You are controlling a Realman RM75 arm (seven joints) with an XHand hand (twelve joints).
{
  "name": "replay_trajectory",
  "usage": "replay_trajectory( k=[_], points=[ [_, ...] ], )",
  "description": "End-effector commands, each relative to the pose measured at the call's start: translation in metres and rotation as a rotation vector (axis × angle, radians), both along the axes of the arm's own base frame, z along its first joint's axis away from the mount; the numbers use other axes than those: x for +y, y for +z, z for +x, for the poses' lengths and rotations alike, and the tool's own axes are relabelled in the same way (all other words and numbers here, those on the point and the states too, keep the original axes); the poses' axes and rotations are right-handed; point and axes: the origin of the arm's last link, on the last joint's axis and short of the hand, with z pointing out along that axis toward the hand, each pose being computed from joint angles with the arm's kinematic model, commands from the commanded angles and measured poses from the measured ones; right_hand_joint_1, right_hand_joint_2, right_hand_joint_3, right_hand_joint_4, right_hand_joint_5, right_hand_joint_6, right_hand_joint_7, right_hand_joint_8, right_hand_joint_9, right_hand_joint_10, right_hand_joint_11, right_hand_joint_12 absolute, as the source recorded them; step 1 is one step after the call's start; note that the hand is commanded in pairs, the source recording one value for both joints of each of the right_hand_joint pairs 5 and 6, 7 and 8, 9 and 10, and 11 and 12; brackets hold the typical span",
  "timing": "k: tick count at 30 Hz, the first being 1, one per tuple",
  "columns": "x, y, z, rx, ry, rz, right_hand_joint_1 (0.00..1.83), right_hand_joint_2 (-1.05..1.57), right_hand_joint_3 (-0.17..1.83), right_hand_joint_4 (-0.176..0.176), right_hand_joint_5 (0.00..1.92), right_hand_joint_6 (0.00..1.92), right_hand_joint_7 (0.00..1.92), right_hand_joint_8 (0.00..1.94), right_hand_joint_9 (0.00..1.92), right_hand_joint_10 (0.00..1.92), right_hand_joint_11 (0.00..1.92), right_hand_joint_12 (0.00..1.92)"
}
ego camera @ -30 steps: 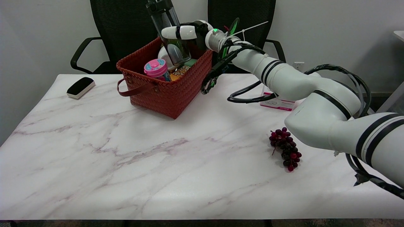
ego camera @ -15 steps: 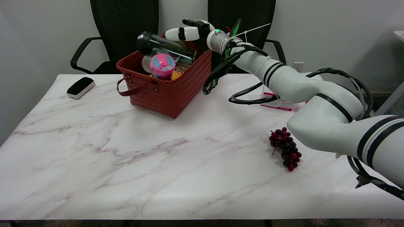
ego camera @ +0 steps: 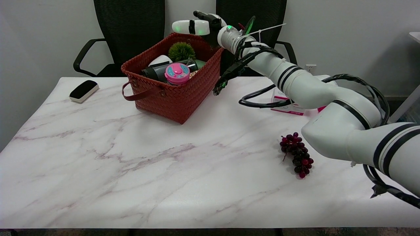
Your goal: Place the black water bottle into the brown storage basket.
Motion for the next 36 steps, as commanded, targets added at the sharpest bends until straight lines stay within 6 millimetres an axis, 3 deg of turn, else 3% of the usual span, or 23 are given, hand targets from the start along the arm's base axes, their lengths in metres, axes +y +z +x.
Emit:
replay_trajectory(
  k=[1,3,6,9,15,22,27,36],
  points=[
    [0.043,0.066,0.082,0.049,0.353,-0.060,1.23,0.14,0.65,0.000,0.24,0.24,0.41,0.41,0.27,0.27,0.00,0.00],
    [0.058,0.081,0.093,0.121,0.398,-0.062,1.23,0.21,0.64,0.000,0.39,0.39,0.44,0.44,0.32,0.32,0.02,0.02],
    [0.086,0.091,0.108,0.196,0.473,-0.041,1.24,0.25,0.66,0.000,0.45,0.45,0.47,0.47,0.37,0.37,0.05,0.05],
    [0.117,0.104,0.102,0.225,0.533,-0.057,1.24,0.27,0.66,0.000,0.47,0.47,0.48,0.48,0.43,0.43,0.21,0.21],
    [0.178,0.136,0.049,0.273,0.613,-0.192,1.23,0.29,0.70,0.000,0.55,0.55,0.51,0.51,0.64,0.64,0.68,0.68],
    [0.241,0.168,-0.024,0.437,0.518,-0.353,1.24,0.25,0.73,0.000,0.59,0.59,0.69,0.69,0.75,0.75,0.84,0.84],
    [0.263,0.176,-0.041,0.518,0.533,-0.411,1.25,0.13,0.78,0.000,0.55,0.55,0.70,0.70,0.72,0.72,0.81,0.81],
    [0.285,0.156,-0.051,0.531,0.610,-0.403,1.25,0.12,0.76,0.000,0.53,0.53,0.75,0.75,0.72,0.72,0.82,0.82]
  ],
)
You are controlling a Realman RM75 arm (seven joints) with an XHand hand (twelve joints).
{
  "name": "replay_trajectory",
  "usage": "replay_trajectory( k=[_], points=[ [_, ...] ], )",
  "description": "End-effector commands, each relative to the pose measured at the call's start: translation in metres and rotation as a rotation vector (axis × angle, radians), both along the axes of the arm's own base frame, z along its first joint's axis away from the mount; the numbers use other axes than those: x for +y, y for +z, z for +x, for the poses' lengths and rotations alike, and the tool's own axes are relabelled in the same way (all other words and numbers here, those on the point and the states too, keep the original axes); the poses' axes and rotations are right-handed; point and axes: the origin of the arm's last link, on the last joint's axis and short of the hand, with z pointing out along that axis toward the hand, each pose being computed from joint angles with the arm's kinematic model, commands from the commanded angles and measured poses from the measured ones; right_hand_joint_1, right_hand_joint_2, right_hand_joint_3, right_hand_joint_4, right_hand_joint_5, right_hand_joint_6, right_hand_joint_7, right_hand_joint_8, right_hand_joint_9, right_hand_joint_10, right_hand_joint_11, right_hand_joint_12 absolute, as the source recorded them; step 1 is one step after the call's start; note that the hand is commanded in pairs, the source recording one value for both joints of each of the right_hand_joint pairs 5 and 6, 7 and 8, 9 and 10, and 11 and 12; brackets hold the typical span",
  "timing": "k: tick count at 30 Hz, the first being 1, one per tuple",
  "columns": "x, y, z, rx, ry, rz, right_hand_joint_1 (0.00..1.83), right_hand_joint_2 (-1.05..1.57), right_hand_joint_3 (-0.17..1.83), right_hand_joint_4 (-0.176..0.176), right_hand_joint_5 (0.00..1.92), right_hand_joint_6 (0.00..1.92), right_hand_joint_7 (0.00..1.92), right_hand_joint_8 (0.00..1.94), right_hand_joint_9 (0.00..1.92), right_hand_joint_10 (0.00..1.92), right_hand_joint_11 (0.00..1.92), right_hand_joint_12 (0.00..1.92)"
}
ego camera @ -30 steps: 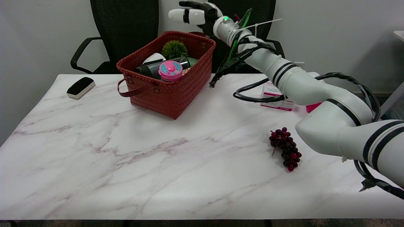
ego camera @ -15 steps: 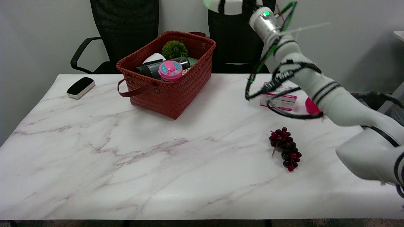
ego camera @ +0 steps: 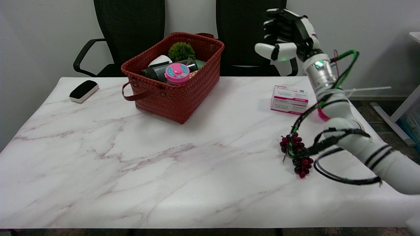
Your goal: Place the black water bottle into the brown storage basket.
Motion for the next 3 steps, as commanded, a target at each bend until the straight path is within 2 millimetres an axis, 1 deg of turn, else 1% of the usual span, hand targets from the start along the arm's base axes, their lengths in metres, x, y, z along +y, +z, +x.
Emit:
replay_trajectory(
  k=[1,3],
  points=[
    [0.1004,0.0028,-0.0236,0.220,0.135,-0.127,1.25,0.12,0.76,0.000,0.53,0.53,0.75,0.75,0.72,0.72,0.83,0.83],
    [0.1009,-0.0067,-0.0292,0.214,0.126,-0.099,1.25,0.11,0.76,0.000,0.53,0.53,0.75,0.75,0.73,0.73,0.83,0.83]
  ],
)
